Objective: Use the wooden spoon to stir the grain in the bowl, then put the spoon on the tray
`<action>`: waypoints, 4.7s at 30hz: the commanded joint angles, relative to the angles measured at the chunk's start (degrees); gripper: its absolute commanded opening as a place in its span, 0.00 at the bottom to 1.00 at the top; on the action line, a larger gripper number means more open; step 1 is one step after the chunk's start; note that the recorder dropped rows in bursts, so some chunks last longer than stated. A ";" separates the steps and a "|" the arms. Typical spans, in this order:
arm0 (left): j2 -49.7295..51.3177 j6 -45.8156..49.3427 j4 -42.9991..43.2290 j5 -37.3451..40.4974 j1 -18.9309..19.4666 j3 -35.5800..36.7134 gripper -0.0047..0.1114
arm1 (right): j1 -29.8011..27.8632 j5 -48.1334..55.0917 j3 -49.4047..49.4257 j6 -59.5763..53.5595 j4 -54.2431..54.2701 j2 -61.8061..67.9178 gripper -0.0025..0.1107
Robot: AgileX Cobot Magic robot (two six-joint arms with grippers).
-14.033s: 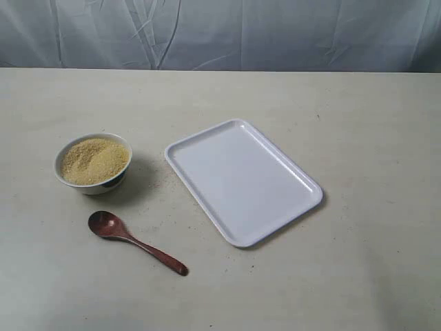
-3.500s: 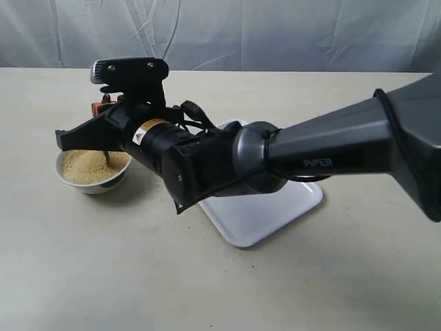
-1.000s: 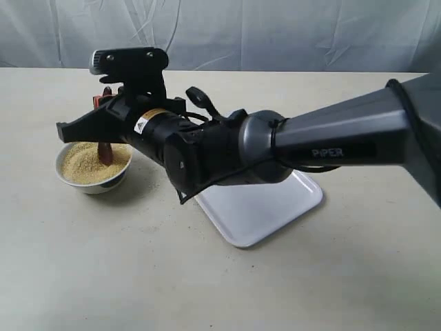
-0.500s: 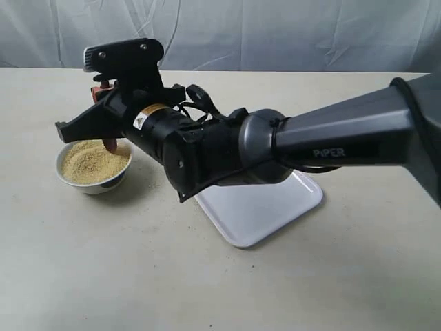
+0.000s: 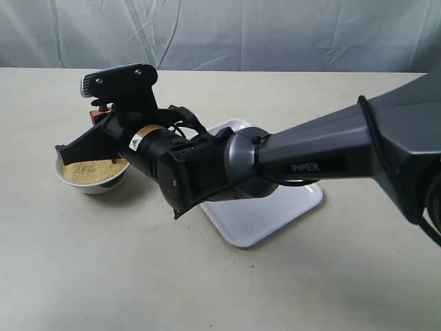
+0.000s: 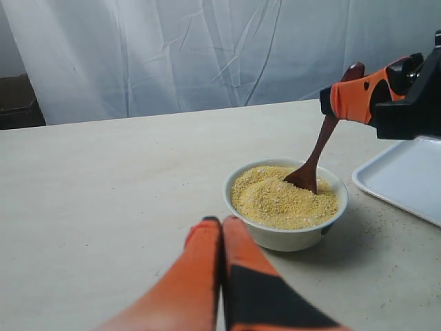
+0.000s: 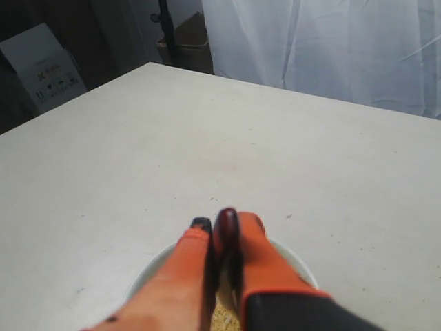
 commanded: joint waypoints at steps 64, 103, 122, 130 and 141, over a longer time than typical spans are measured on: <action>-0.29 -0.11 -0.12 -0.35 0.02 0.28 0.04 | 0.39 -1.19 -0.60 -1.74 -4.34 -1.73 0.02; -0.29 -0.11 -0.12 -0.35 0.02 0.28 0.04 | -1.45 0.02 -0.60 -4.46 -0.23 -5.51 0.02; -0.29 -0.11 -0.12 -0.35 0.02 0.28 0.04 | 1.10 -0.89 -0.60 -2.54 2.05 -0.25 0.02; -0.29 -0.11 -0.12 -0.35 0.02 0.28 0.04 | 1.64 -2.57 -0.60 -3.02 -0.60 -2.80 0.02; -0.29 -0.11 -0.12 -0.35 0.02 0.28 0.04 | 1.64 -2.07 -0.60 -2.45 -0.78 -0.47 0.02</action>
